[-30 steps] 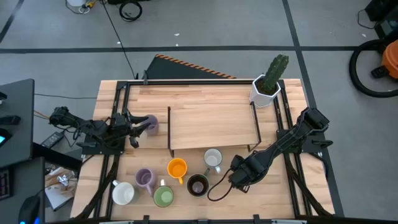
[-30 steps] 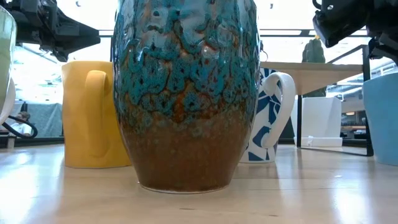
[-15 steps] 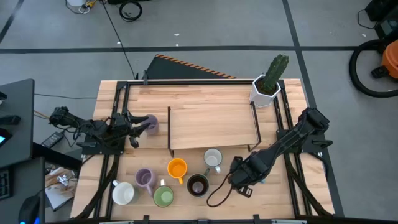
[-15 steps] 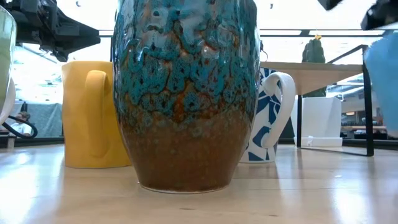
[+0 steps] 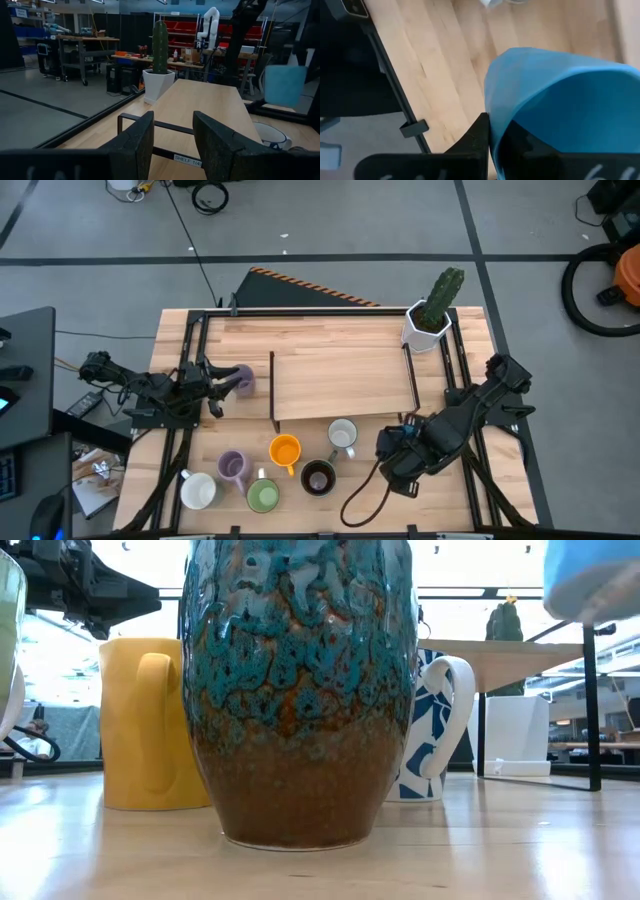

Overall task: Place coffee mugs
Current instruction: Put the blue cup on the shelf

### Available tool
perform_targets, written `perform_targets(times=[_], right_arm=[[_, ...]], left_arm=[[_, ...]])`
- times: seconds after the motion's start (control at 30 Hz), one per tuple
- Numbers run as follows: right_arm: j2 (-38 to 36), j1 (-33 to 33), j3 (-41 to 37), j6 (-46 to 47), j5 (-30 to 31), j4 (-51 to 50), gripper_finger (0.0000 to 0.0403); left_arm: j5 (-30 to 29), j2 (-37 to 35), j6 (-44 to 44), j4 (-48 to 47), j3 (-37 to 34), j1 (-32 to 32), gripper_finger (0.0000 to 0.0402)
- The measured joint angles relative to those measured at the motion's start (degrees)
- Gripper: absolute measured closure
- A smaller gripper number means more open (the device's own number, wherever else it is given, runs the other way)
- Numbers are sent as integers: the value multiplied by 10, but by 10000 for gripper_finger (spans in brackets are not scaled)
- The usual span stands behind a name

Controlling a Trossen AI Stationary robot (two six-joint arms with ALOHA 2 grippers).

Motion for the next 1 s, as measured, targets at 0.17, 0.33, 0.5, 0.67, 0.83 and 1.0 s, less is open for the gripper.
perform_targets(times=[0.17,0.33,0.5,0.67,0.83,1.0], right_arm=[[0,-20,36,-37,8,-6,375],[0,-48,58,-85,20,-11,374],[0,-79,79,-132,22,-10,374],[-1,-123,86,-173,22,-9,374],[-1,-182,86,-228,22,-9,374],[-5,-236,85,-287,36,-9,374]], left_arm=[[0,0,-15,-6,0,0,260],[0,0,-30,-17,0,0,260],[1,0,-39,-28,0,0,260],[2,2,-43,-28,0,0,260],[2,2,-44,-27,0,0,260],[2,2,-44,-27,0,0,260]])
